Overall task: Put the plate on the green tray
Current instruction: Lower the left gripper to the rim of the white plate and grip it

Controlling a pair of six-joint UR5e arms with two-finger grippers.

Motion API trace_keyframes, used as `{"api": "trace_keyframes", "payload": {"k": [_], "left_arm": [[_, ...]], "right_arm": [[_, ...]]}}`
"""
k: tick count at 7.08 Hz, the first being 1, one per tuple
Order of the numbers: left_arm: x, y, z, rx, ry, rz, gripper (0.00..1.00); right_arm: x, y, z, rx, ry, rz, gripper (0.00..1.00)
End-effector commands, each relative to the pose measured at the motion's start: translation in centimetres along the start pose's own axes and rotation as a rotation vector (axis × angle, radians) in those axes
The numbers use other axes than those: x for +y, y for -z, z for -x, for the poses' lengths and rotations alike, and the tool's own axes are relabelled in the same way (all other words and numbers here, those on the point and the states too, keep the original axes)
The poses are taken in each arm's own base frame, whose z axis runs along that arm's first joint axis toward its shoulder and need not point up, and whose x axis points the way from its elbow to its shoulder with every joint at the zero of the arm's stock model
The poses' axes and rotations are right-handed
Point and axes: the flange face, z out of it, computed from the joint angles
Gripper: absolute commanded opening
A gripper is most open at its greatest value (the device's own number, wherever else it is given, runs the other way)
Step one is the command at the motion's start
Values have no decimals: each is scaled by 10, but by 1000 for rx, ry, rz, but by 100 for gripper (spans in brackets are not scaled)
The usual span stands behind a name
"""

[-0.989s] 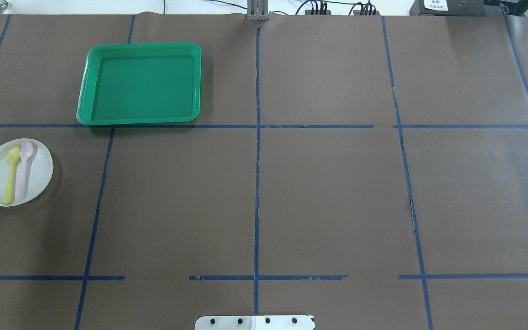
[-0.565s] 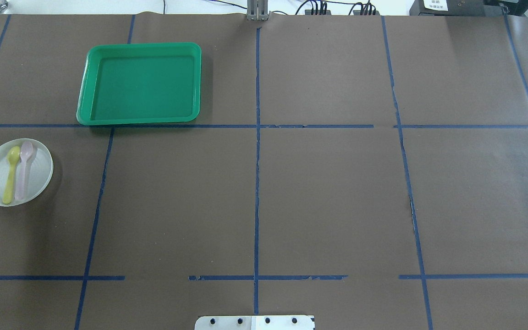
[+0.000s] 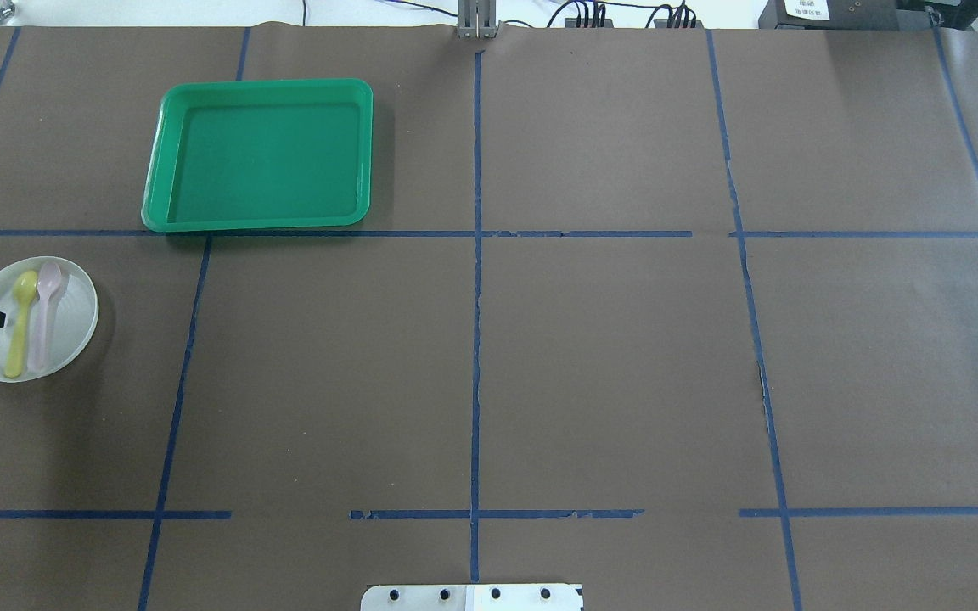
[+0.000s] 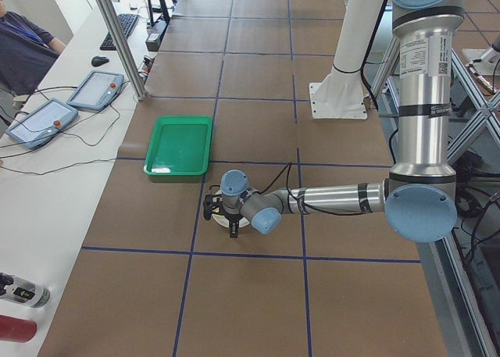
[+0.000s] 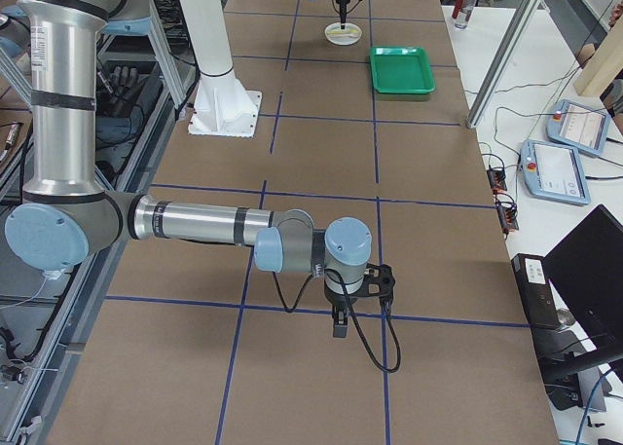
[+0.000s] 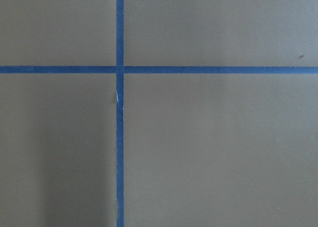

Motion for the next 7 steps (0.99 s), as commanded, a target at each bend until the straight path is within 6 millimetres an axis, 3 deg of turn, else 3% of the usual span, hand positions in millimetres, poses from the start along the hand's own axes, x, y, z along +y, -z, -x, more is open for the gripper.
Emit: {"api": "trace_keyframes", "payload": {"k": [1,7], "left_arm": [[1,0,-1,4,-8,3,57],[5,-1,7,0,-41,12,52]], "right_arm": [[0,0,0,0,0,0,100],[0,0,0,0,0,0,100]]}}
